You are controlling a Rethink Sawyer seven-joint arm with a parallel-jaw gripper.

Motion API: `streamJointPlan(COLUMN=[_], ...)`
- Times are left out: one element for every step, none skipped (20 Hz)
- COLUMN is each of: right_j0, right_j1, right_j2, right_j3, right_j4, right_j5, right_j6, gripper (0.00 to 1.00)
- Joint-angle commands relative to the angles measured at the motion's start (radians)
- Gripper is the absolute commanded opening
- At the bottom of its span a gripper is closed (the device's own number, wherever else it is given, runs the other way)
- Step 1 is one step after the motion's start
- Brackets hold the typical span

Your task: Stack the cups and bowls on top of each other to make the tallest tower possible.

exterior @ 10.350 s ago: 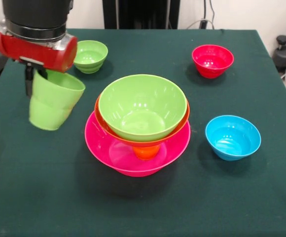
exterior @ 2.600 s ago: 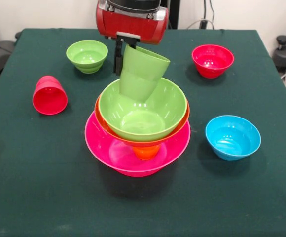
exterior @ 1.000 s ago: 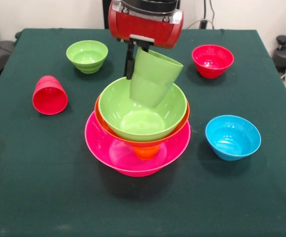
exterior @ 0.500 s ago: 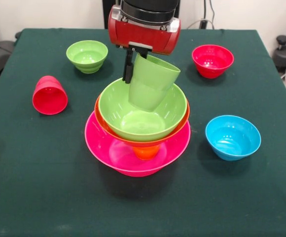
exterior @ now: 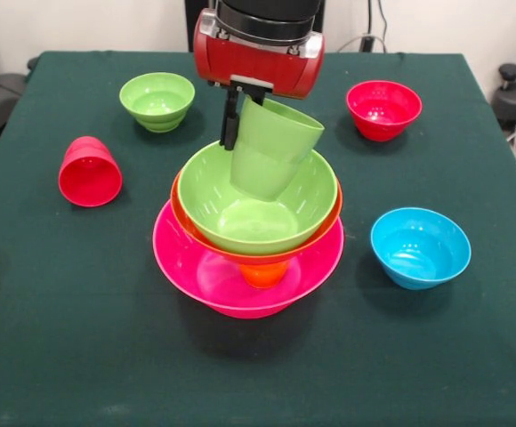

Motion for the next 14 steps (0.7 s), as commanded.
streamJointPlan(right_j0=[0.003,0.002,0.003,0.003,0.003,0.003,0.004,0.005,0.005,0.006,0.007,0.007,0.007,0.007], right_j1=[0.020,0.020,0.021,0.019,0.020,0.024,0.028,0.030,0.031,0.034,0.036,0.040,0.042,0.042], right_j2=[0.046,0.046,0.044,0.043,0.044,0.043,0.043,0.040,0.040,0.038,0.036,0.035,0.036,0.037], right_j3=[0.014,0.017,0.017,0.021,0.024,0.020,0.016,0.011,0.008,0.005,0.002,-0.002,-0.004,-0.003], right_j4=[-0.006,-0.006,-0.009,-0.010,-0.009,-0.011,-0.013,-0.014,-0.014,-0.014,-0.014,-0.014,-0.014,-0.012], right_j5=[0.024,0.025,0.024,0.021,0.017,0.017,0.017,0.021,0.024,0.026,0.028,0.032,0.033,0.034], right_j6=[0.095,0.093,0.093,0.091,0.092,0.091,0.089,0.089,0.089,0.090,0.091,0.090,0.090,0.089], gripper=[0.00,0.00,0.00,0.00,0.00,0.00,0.00,0.00,0.00,0.00,0.00,0.00,0.00,0.00])
